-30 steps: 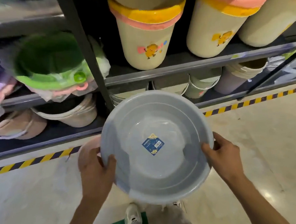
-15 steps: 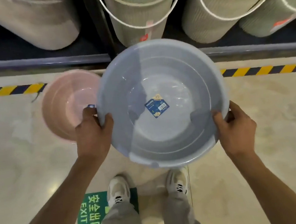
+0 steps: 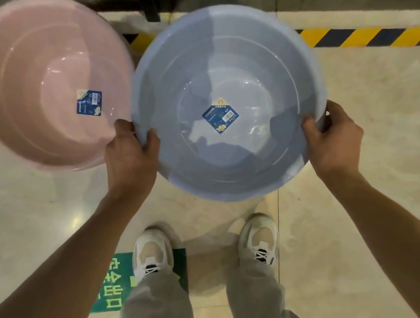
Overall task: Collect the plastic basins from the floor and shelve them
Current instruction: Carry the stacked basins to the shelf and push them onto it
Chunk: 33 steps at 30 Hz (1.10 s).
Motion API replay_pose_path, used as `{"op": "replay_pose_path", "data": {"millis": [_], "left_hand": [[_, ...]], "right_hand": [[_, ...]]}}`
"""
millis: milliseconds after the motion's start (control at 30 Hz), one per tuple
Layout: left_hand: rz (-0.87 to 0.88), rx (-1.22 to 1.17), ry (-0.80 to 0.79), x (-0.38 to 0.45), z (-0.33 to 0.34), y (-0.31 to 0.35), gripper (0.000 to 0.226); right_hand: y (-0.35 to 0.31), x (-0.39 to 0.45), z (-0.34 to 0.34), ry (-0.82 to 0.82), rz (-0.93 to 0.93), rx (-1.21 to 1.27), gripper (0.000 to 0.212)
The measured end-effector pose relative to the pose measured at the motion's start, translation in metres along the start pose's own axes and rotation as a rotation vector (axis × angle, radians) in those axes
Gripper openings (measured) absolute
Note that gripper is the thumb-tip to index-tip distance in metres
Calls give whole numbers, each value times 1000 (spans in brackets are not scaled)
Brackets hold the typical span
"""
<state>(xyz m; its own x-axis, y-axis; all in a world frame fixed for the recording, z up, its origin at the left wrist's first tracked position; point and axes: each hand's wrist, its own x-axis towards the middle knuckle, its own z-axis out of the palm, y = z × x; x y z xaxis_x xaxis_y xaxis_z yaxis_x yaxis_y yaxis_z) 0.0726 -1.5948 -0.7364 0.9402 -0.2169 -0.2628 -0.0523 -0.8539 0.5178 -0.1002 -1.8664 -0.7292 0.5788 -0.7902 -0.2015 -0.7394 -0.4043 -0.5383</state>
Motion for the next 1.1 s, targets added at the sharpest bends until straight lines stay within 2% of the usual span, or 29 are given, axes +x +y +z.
{"op": "replay_pose_path", "data": {"millis": [100, 233, 400, 533, 600, 667, 767, 933, 1100], "left_hand": [[34, 37, -33, 1, 15, -3, 34], [65, 78, -70, -2, 29, -3, 46], [-22, 63, -156, -1, 42, -1, 41], [-126, -14, -223, 2, 48, -1, 45], [-198, -6, -272, 6, 51, -2, 53], [-243, -1, -297, 11, 52, -1, 58], [-230, -25, -301, 13, 50, -3, 57], [-189, -27, -276, 3, 40, -7, 53], [-163, -89, -217, -7, 15, -1, 47]], "right_hand": [[14, 6, 11, 0, 18, -26, 41], [32, 9, 22, -35, 26, -97, 36], [45, 14, 30, -102, 69, -125, 28], [49, 16, 35, -123, 93, -100, 41], [50, 19, 39, -168, 185, -44, 41], [53, 25, 43, -241, 354, 111, 40], [51, 30, 44, -274, 467, 190, 41], [43, 25, 28, -254, 451, 190, 34], [17, 12, -1, -209, 377, 210, 38]]}}
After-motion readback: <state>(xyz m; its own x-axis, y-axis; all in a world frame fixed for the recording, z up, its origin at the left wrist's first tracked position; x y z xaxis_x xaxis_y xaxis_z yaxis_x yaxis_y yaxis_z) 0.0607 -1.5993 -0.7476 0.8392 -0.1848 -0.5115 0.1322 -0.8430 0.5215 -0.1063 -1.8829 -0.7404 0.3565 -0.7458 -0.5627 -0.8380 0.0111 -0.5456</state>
